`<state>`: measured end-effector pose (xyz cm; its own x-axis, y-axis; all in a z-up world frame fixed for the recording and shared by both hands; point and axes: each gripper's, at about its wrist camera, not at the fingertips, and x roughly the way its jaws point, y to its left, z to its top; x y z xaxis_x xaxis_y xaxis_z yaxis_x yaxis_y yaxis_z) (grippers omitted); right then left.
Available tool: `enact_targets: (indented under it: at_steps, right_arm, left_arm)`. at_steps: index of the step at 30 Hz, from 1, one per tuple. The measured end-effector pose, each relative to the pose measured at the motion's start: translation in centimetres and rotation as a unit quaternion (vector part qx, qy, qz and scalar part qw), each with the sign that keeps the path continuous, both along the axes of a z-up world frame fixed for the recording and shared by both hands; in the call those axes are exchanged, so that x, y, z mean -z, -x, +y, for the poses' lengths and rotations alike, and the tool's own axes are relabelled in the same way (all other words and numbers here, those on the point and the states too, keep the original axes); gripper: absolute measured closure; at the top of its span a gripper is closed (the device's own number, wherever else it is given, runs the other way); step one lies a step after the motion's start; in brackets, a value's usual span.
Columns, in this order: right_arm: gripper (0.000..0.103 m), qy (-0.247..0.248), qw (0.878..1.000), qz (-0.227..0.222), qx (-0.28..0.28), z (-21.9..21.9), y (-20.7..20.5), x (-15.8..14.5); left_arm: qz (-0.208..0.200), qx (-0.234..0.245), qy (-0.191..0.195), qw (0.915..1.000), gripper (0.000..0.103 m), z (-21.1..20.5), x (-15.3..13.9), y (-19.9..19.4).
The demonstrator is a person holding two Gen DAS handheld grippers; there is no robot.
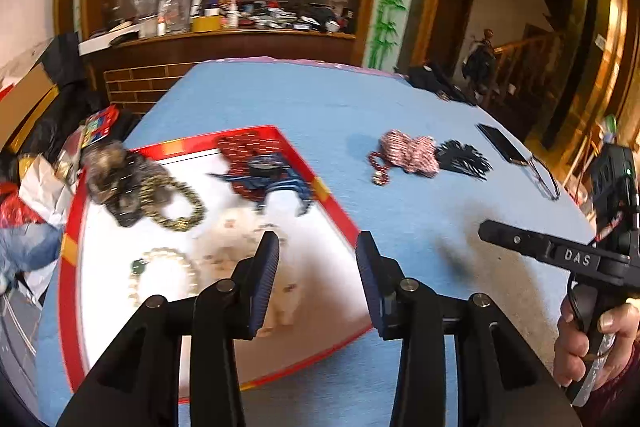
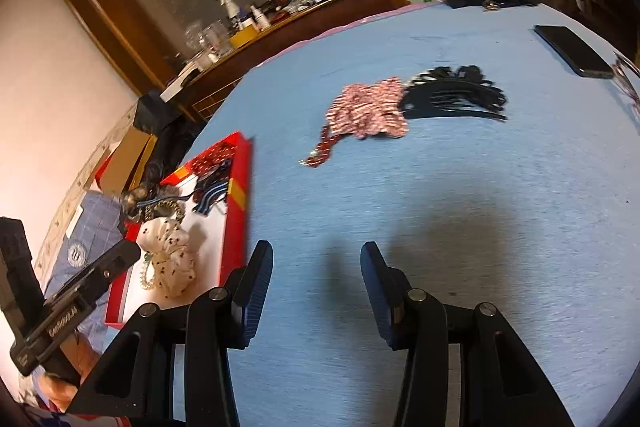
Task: Organize jewelry
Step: 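Move both grippers back toward the remaining jewelry on the table, then grasp the black hair comb with the right gripper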
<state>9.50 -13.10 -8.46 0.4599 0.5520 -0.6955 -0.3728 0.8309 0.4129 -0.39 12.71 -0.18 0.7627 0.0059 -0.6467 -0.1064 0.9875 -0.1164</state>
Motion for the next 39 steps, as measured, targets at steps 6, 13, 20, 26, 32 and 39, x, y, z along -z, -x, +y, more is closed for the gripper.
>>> enact_targets:
  at_steps: [6,13,20,26,32,39]
  right_arm:
    - [0.053,-0.009,1.0,-0.01,0.027,-3.0,-1.6,-1.1]
    - [0.049,-0.004,0.996,-0.022,0.09,-6.4,-6.6,-3.1]
    - [0.048,0.004,0.992,-0.006,0.13,-7.3,-14.2,-2.1]
    - [0.046,-0.055,0.994,0.045,0.082,-7.4,-16.0,0.7]
    - [0.031,-0.092,0.992,0.055,-0.072,-5.8,-12.5,-1.6]
    - [0.029,-0.034,0.997,0.033,0.06,-8.4,-13.7,-0.9]
  left_arm:
    - [0.009,0.034,-0.027,0.999,0.059,-3.9,-0.2,-1.8]
    - [0.02,0.066,-0.048,0.9964,0.057,-7.6,0.1,-4.3]
    - [0.032,0.073,-0.056,0.9952,0.055,-9.1,0.7,-6.1]
    - [0.039,0.063,-0.067,0.995,0.055,-8.9,0.9,-8.2]
    - [0.036,0.045,-0.058,0.9967,0.053,-8.3,0.2,-10.2]
    - [0.034,0.031,-0.046,0.9979,0.052,-8.1,-0.2,-12.0]
